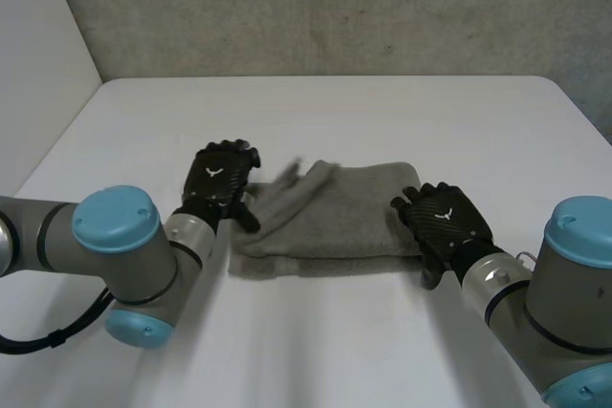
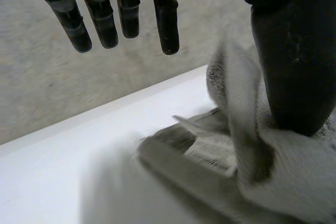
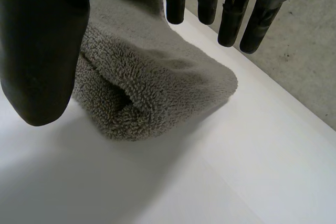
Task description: Fold the towel.
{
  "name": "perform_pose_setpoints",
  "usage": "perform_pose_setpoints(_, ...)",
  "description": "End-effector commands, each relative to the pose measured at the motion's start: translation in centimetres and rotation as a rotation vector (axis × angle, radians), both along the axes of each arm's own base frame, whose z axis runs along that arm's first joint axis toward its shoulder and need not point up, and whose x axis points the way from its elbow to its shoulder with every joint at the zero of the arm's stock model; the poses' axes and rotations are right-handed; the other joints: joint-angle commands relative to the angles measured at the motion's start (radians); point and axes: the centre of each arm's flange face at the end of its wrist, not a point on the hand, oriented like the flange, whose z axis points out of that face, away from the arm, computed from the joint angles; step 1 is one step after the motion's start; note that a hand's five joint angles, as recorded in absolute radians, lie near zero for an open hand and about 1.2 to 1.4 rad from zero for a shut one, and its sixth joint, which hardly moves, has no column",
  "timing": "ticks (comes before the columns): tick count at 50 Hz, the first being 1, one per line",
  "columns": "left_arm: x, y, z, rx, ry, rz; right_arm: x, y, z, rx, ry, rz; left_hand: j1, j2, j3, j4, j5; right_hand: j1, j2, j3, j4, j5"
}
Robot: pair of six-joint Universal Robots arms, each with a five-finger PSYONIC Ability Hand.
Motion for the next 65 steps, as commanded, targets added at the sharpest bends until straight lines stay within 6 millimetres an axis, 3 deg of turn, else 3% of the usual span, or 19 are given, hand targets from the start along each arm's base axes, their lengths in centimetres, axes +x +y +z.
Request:
perform_pose_setpoints(1, 0.8, -0.2, -0.3, 0.010, -0.018, 0.040, 0.1, 0.2, -0.1, -0.018, 0.019, 0.014, -0.016, -0.011, -0.017, -0.020, 0.013, -0.064, -0.071, -0.071, -0.081, -0.060)
perform_pose_setpoints(13, 1.0, 1.6, 0.5, -0.006, -0.059, 0.013, 0.3, -0.3, 0.0, -0.055, 0.004, 0.015, -0.030, -0.025, -0.032, -0.035, -0.002, 0.008, 0.001, 0.001, -0.009, 0.012)
perform_pose_setpoints(29, 0.8, 3.2, 1.6, -0.018, -0.054, -0.064, 0.2, -1.3, -1.8, -0.065, 0.068, 0.021, -0.016, -0.011, -0.017, -0.020, 0.013, 0.372, 0.365, 0.365, 0.355, 0.376)
perform_pose_setpoints(35, 0.8, 3.2, 1.7, -0.029, -0.071, -0.078, 0.4, -1.6, -2.1, -0.059, 0.068, 0.024, -0.018, -0.014, -0.020, -0.023, 0.010, 0.695, 0.688, 0.688, 0.678, 0.699)
perform_pose_setpoints(37, 0.8, 3.2, 1.7, -0.036, -0.080, -0.078, 0.4, -1.6, -2.1, -0.056, 0.068, 0.024, -0.018, -0.014, -0.020, -0.023, 0.010, 1.028, 1.021, 1.021, 1.011, 1.032)
perform_pose_setpoints(39, 0.8, 3.2, 1.7, -0.040, -0.086, -0.078, 0.4, -1.7, -2.0, -0.058, 0.067, 0.022, -0.021, -0.016, -0.023, -0.026, 0.007, 1.156, 1.149, 1.150, 1.140, 1.160)
perform_pose_setpoints(47, 1.0, 2.9, 1.9, -0.049, -0.086, -0.067, -2.0, -2.4, -0.9, -0.039, 0.080, -0.052, -0.030, -0.025, -0.032, -0.035, -0.002, 1.158, 1.151, 1.151, 1.141, 1.162)
perform_pose_setpoints(51, 1.3, 2.6, 3.0, -0.071, -0.065, -0.051, -3.4, -2.3, -1.1, 0.003, 0.138, -0.069, -0.033, -0.028, -0.035, -0.038, -0.005, 1.158, 1.151, 1.151, 1.141, 1.162)
perform_pose_setpoints(53, 1.4, 2.5, 3.2, -0.072, -0.063, -0.046, -4.5, -2.5, -1.2, 0.017, 0.191, -0.067, -0.033, -0.028, -0.035, -0.038, -0.005, 1.158, 1.151, 1.151, 1.141, 1.162)
perform_pose_setpoints(55, 1.6, 2.4, 3.4, -0.077, -0.059, -0.041, -7.1, -3.5, -1.2, 0.017, 0.297, -0.056, -0.033, -0.028, -0.035, -0.038, -0.005, 1.158, 1.151, 1.151, 1.141, 1.162)
perform_pose_setpoints(57, 1.6, 2.4, 3.7, -0.083, -0.057, -0.039, -7.1, -3.5, -1.2, 0.017, 0.297, -0.055, -0.033, -0.028, -0.035, -0.038, -0.005, 1.158, 1.151, 1.151, 1.141, 1.162)
perform_pose_setpoints(59, 1.6, 2.5, 3.9, -0.088, -0.054, -0.040, -8.5, -4.5, 0.0, -0.033, 0.375, -0.054, -0.033, -0.028, -0.035, -0.038, -0.005, 1.158, 1.151, 1.151, 1.141, 1.162)
perform_pose_setpoints(65, 1.5, 2.6, 4.0, -0.092, -0.051, -0.043, -7.2, -5.0, 2.2, -0.101, 0.328, -0.041, -0.036, -0.031, -0.038, -0.041, -0.008, 1.158, 1.151, 1.151, 1.141, 1.162)
